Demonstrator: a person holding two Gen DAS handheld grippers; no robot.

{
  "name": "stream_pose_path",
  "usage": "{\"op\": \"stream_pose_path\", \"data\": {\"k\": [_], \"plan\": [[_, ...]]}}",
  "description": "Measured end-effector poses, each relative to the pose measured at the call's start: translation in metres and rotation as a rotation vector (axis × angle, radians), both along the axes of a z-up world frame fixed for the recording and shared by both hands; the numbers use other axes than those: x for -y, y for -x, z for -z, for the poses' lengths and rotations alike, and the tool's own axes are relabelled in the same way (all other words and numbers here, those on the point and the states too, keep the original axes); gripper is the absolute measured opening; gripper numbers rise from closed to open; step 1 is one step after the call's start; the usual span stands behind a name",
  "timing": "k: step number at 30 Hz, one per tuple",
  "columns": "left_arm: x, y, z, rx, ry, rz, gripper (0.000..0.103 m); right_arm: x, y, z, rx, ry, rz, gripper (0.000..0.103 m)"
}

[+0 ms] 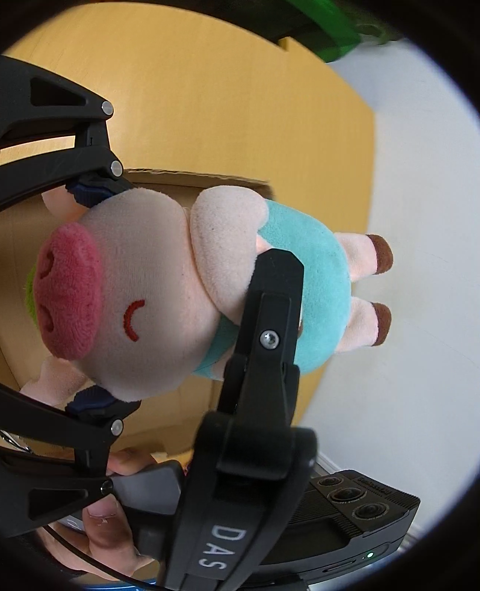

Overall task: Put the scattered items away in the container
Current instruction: 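Carry the pig over the cardboard box and open the left gripper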

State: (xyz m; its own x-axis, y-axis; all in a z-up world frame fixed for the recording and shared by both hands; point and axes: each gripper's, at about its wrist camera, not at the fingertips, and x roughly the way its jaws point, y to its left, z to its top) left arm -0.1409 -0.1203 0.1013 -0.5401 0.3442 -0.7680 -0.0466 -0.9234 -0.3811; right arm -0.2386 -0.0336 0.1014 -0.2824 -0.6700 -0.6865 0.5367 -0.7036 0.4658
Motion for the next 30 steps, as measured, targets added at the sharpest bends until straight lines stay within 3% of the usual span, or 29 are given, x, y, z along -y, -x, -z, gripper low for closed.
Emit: {"op": "stream_pose_path", "data": {"k": [11, 15, 17, 23, 26, 29, 30], "plan": [[0.000, 0.021, 0.074, 0.209, -0.001, -0.030, 0.077, 0.010, 0.028, 0.085, 0.127, 0.007, 0.003, 0.086], [-0.016, 0.019, 0.076, 0.229, 0.109, 0.001, 0.080, 0.011, 0.040, 0.117, 0.149, 0.010, 0.034, 0.086], [-0.022, 0.012, 0.071, 0.221, 0.137, 0.010, 0.081, 0.009, 0.047, 0.128, 0.170, 0.034, 0.045, 0.086], [-0.019, -0.027, 0.040, 0.143, 0.146, -0.021, 0.081, 0.014, 0.046, 0.127, 0.097, 0.037, 0.020, 0.090], [-0.008, -0.049, 0.031, 0.101, 0.152, -0.048, 0.081, 0.017, 0.042, 0.123, 0.074, 0.014, 0.021, 0.097], [0.004, -0.074, 0.027, 0.073, 0.172, -0.093, 0.081, 0.014, 0.036, 0.114, 0.064, -0.017, 0.030, 0.097], [0.015, -0.066, 0.028, 0.065, 0.170, -0.102, 0.081, 0.010, 0.032, 0.106, 0.048, -0.040, 0.036, 0.097]]}}
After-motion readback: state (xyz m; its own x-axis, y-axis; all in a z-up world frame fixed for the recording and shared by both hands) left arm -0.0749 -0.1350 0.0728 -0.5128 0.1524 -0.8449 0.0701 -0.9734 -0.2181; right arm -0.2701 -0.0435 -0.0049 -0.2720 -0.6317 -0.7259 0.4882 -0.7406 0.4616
